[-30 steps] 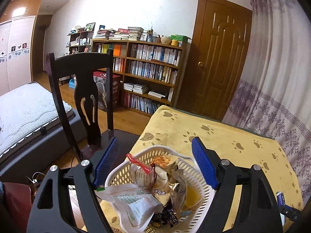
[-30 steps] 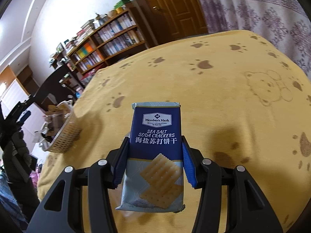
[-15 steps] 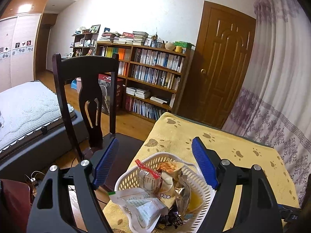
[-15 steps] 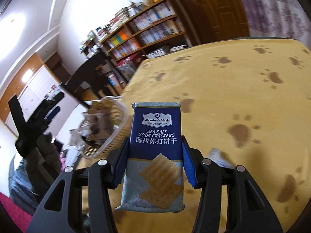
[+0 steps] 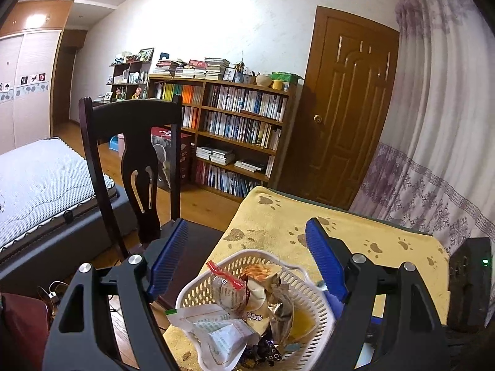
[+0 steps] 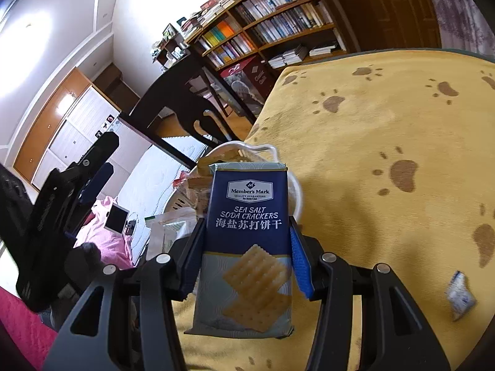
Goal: Organize snacks
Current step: 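Carry the cracker box in the right tool into the basket and release it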
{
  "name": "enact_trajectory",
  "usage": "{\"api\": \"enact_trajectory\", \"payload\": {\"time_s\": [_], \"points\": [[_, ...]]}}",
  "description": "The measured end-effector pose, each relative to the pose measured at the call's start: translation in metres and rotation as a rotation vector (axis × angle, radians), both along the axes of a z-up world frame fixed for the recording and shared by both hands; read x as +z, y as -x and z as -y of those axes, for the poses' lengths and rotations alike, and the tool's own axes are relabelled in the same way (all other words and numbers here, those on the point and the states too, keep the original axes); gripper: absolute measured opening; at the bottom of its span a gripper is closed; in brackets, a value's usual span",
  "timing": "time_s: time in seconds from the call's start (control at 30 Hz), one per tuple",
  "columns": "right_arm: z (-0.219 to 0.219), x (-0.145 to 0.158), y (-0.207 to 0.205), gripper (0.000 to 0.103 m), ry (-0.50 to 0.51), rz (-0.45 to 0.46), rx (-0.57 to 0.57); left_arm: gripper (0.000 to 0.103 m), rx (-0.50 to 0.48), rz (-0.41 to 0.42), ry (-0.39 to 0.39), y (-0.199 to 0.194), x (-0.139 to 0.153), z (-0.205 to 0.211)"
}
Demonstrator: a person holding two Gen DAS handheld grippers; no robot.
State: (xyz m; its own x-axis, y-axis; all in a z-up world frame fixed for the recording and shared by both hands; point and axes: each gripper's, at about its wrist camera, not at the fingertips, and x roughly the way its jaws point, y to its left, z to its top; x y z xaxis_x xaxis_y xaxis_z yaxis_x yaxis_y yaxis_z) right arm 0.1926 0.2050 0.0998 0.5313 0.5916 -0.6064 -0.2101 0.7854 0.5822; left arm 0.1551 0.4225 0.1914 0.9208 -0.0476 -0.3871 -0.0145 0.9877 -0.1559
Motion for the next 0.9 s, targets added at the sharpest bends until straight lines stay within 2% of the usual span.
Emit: {"api": "enact_trajectory", "payload": {"time_s": [0.33, 0.5, 0.9], "points": [[-0.027, -0.006, -0.032, 0.051, -0.05, -0.059, 0.033, 0.079, 0.013, 0.013, 0.011, 0.004, 0.004, -0.001], [-0.038, -0.016, -0.047, 0.05, -0.035, -0.076, 0.03, 0.079, 0.046, 0.016, -0.017, 0.002, 0.005, 0.0], [-0.052, -0.022, -0.058, 0.05, -0.005, -0.075, 0.063, 0.079, 0.032, 0.025, -0.019, 0.003, 0.007, 0.003]]}}
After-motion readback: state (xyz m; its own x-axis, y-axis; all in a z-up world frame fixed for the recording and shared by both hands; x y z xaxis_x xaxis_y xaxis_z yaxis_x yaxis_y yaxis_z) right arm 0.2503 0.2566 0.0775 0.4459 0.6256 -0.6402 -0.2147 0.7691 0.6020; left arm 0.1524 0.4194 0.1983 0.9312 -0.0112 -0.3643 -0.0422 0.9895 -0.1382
